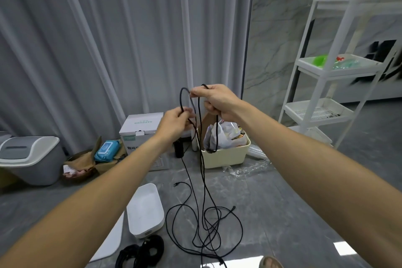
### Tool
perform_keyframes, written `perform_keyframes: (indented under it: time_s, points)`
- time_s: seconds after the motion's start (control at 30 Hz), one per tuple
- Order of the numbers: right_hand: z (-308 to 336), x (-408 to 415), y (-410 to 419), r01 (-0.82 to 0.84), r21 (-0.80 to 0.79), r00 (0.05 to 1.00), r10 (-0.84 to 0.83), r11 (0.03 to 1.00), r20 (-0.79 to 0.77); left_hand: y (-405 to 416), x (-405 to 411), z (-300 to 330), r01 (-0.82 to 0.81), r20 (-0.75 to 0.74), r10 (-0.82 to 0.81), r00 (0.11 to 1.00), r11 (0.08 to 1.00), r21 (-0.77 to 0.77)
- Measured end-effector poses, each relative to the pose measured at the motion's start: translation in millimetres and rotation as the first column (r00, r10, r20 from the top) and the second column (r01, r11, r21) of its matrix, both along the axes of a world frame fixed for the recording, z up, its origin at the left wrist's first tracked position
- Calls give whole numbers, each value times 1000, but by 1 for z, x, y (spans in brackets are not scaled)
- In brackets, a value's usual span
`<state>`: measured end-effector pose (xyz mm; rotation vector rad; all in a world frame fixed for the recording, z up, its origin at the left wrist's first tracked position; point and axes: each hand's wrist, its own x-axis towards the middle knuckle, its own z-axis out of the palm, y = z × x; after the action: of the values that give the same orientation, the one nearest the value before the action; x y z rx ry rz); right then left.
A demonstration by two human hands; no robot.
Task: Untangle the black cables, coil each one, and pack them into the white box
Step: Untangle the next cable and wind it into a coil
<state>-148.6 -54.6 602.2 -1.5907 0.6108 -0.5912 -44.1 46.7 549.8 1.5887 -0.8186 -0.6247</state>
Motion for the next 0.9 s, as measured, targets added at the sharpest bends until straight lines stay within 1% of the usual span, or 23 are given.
perform_keyframes:
  time_s: [0.1,0.23,0.33,0.43,0.5,0.57,0.63,0.7,0.8,0.9]
  points:
    - [-15,-5,-5,-2,-21,996,0,1000,-87,-2,11,12,-34,-72,28,997,996,-81]
    - [-37,-7,-6,-57,-24,968,49,998,-247,-6,17,33,-44,-76,34,997,989,-141]
    - [-49,-7,-2,-100,0,947,96,995,-306,-9,17,52,-35,-102,14,995,979,-202]
    - [-56,-6,-2,-93,43,950,102,995,-295,-12,18,69,-53,-180,3,984,961,-271]
    - [-58,-4,-3,-86,24,956,89,996,-280,-10,21,77,-93,-250,10,968,942,-322]
    - [-55,-2,-5,-55,-4,971,53,998,-234,-8,24,81,-137,-310,17,950,919,-369]
    - [-47,1,-6,-27,-14,985,24,1000,-173,-4,26,81,-148,-334,13,942,913,-381]
    - [-34,4,-4,-12,-25,993,9,1000,-119,-2,26,74,-111,-315,-5,949,930,-350]
    - [-15,10,-2,-12,-52,997,8,999,-74,3,21,60,-42,-307,-41,951,964,-261]
    - [-3,14,0,-54,-81,997,50,995,-54,6,15,48,-9,-317,-50,947,983,-183]
